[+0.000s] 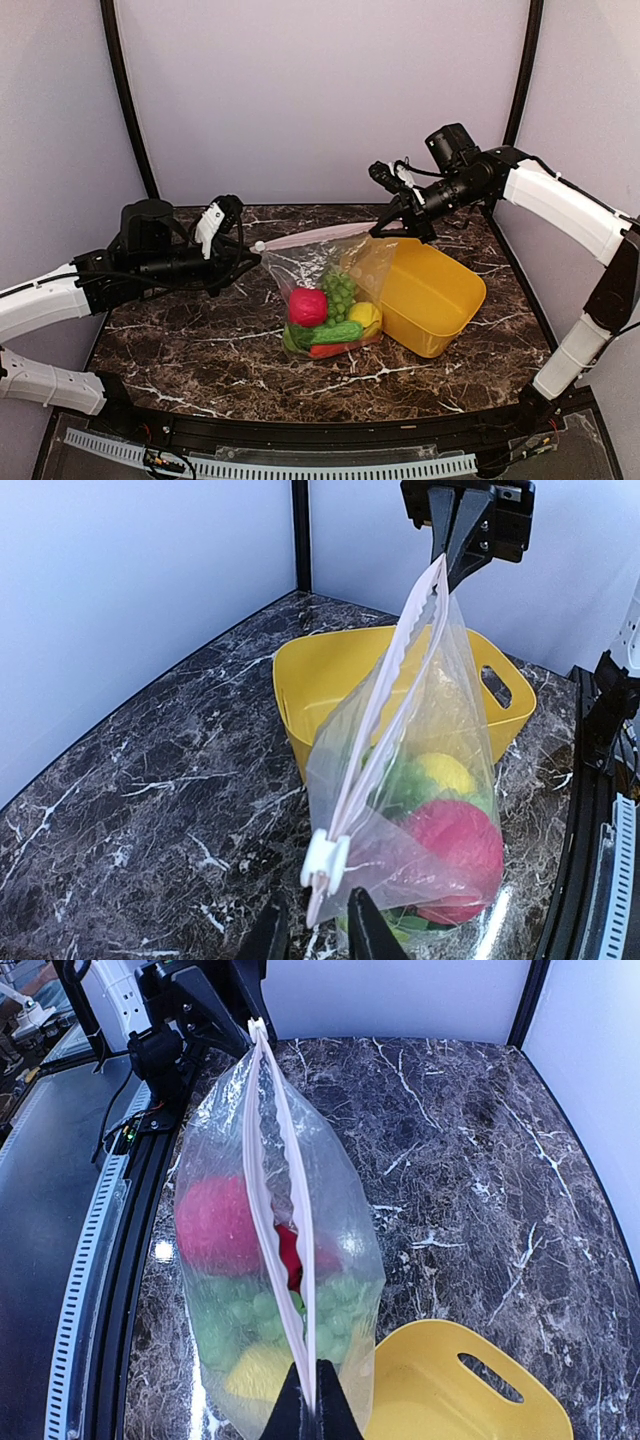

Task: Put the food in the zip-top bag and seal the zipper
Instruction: Pass from the right arm to the left, then adjust the zipper on the zipper food storage bag, then pass from the left arm to the right

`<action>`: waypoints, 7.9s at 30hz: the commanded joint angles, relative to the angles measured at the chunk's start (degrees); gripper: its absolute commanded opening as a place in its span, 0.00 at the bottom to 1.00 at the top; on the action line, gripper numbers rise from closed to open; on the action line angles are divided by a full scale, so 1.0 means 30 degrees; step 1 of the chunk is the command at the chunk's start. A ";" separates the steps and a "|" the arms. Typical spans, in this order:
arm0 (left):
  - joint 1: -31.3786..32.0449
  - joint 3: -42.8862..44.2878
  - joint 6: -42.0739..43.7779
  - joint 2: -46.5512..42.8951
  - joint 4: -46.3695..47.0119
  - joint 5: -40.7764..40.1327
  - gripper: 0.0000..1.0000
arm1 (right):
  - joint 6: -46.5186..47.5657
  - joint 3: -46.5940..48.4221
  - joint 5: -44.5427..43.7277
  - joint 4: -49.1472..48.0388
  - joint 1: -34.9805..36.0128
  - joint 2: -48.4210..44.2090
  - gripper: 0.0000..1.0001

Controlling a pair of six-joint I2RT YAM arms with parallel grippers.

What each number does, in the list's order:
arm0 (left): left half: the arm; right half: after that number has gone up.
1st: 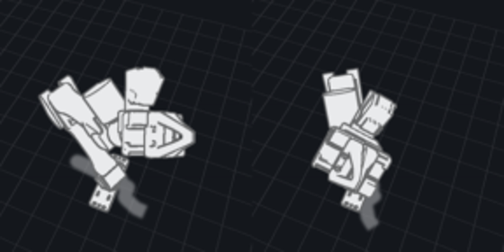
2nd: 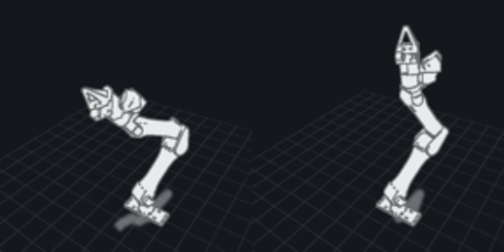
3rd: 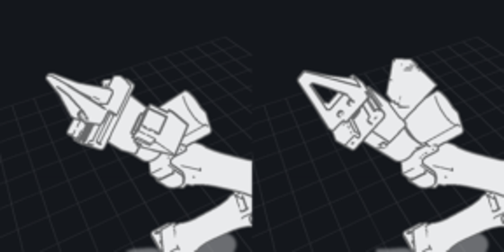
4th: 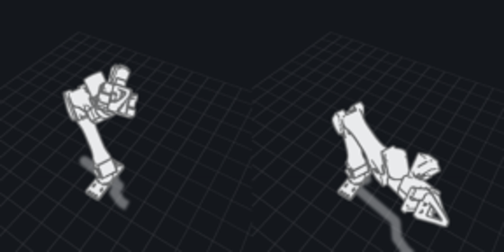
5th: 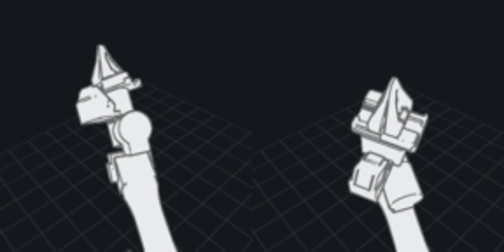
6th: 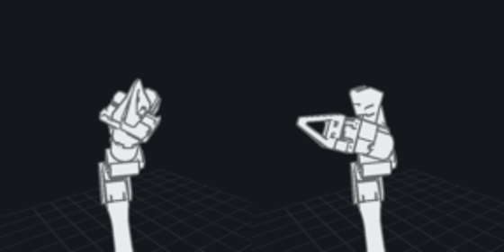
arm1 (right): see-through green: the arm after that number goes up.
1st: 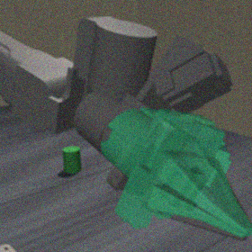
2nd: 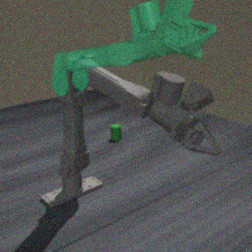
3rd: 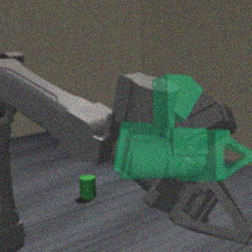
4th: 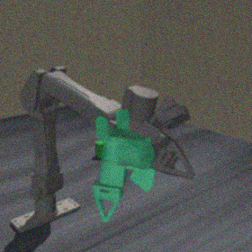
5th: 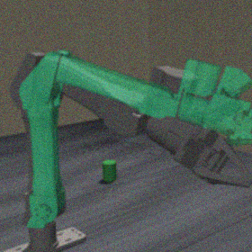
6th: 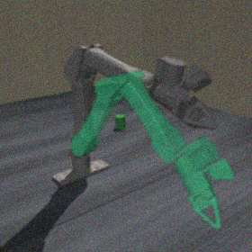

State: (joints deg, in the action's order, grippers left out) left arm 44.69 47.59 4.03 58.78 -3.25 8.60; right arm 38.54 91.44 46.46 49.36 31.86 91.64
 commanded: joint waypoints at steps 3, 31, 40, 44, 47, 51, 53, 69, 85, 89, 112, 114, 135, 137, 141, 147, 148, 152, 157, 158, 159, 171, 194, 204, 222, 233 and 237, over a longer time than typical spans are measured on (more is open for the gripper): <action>-0.0266 -0.0377 -0.0358 -0.0180 0.1872 0.1458 0.22 | -0.0154 -0.0187 0.0144 -0.0322 -0.0072 -0.0528 0.00; -0.1507 -0.3254 -0.2537 0.0732 0.7559 0.4298 0.19 | -0.0586 -0.0216 0.0319 -0.0573 -0.0189 -0.0586 0.00; -0.1536 -0.3144 -0.2314 0.0687 0.7457 0.4803 0.04 | -0.0728 -0.0236 0.0414 -0.0707 -0.0372 -0.0373 0.00; -0.1536 -0.3086 -0.2188 0.0385 0.7215 0.4741 0.08 | -0.0850 -0.0165 0.0618 -0.0752 -0.0466 -0.0255 0.00; -0.1536 -0.3035 -0.1972 0.0600 0.7035 0.4882 0.08 | -0.0893 -0.0103 0.0686 -0.0752 -0.0454 -0.0157 0.00; -0.1536 -0.3033 -0.1930 0.0991 0.7266 0.5333 0.02 | -0.0894 -0.0040 0.0668 -0.0752 -0.0458 -0.0026 0.00; -0.1536 -0.2992 -0.1853 0.1036 0.7286 0.5431 0.01 | -0.0895 -0.0040 0.0510 -0.0728 -0.0476 -0.0018 0.00; -0.1467 0.2062 0.0705 0.1243 0.0992 0.6415 0.01 | -0.0616 0.7845 -0.0103 0.3093 0.3409 0.4073 0.48; -0.1214 0.3355 0.1590 0.1681 -0.1290 0.5955 0.01 | -0.2998 1.2325 -0.1496 0.1467 0.6528 0.7522 0.42; -0.1214 0.3207 0.1495 0.1718 -0.1081 0.6128 0.01 | -0.3106 1.2127 -0.2103 0.1163 0.6864 0.7700 0.39; -0.1214 0.2503 0.1376 0.1630 -0.0705 0.5524 0.01 | -0.3406 1.2308 -0.3311 0.1070 0.7399 0.8207 0.00; -0.1214 0.2237 0.1618 0.1387 -0.0819 0.4620 0.01 | -0.3091 1.1453 -0.4040 0.1113 0.7332 0.7662 0.00; -0.2045 0.0865 0.2031 0.0337 -0.1496 0.1995 0.01 | -0.2572 0.3949 -0.5344 0.2485 0.3290 0.1146 0.00; -0.2186 0.0890 0.2114 0.0369 -0.1610 0.2033 0.01 | -0.2421 0.3167 -0.5579 0.2550 0.2881 0.0466 0.00; -0.2411 0.0922 0.2221 0.0364 -0.1769 0.2133 0.01 | -0.1870 0.1826 -0.6051 0.2773 0.1925 -0.0735 0.00; -0.2557 0.0885 0.2330 0.0220 -0.1896 0.2148 0.01 | -0.0864 -0.0445 -0.7020 0.3088 0.0493 -0.2595 0.00; -0.2575 0.0860 0.2314 0.0200 -0.1882 0.2137 0.01 | -0.0756 -0.0735 -0.7092 0.3171 0.0295 -0.2827 0.00; -0.2633 0.0725 0.2303 0.0145 -0.1785 0.2158 0.01 | -0.0580 -0.1416 -0.7423 0.3436 -0.0289 -0.3435 0.00; -0.2726 0.0717 0.2347 0.0145 -0.1731 0.2228 0.01 | -0.0308 -0.2060 -0.7652 0.3633 -0.0881 -0.3823 0.00; -0.2746 0.0717 0.2347 0.0119 -0.1731 0.2230 0.01 | -0.0272 -0.2175 -0.7688 0.3660 -0.0990 -0.3892 0.00; -0.2761 0.0703 0.2347 0.0063 -0.1753 0.2230 0.01 | -0.0226 -0.2266 -0.7692 0.3693 -0.1084 -0.3926 0.00; -0.2796 0.0494 0.2272 0.0010 -0.1409 0.2530 0.01 | -0.0199 -0.2053 -0.6814 0.3623 -0.1370 -0.3995 0.01; -0.2768 -0.0511 0.3248 -0.1153 0.0585 0.3536 0.01 | -0.0982 -0.4041 -0.2573 -0.0860 -0.1456 -0.3456 0.58; -0.2777 -0.0590 0.3195 -0.1107 0.0314 0.3197 0.01 | -0.1977 -0.3551 0.1034 -0.3290 -0.1449 -0.1858 0.48; -0.2812 -0.0447 0.2944 -0.0782 0.0069 0.3297 0.01 | -0.2214 -0.2819 0.3524 -0.3798 -0.1448 -0.1052 0.17; -0.1913 0.6534 0.1547 0.0558 -0.2985 0.2197 0.50 | -0.2090 -0.2735 0.3545 -0.3907 -0.1432 -0.1097 0.00; -0.0333 1.0707 0.2039 0.3776 -0.4321 0.1479 0.58 | -0.2044 -0.2808 0.3444 -0.3972 -0.1422 -0.1282 0.00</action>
State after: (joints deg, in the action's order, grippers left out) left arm 40.03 69.84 9.82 62.35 -10.94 14.76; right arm 32.27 81.97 55.96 38.85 27.38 88.25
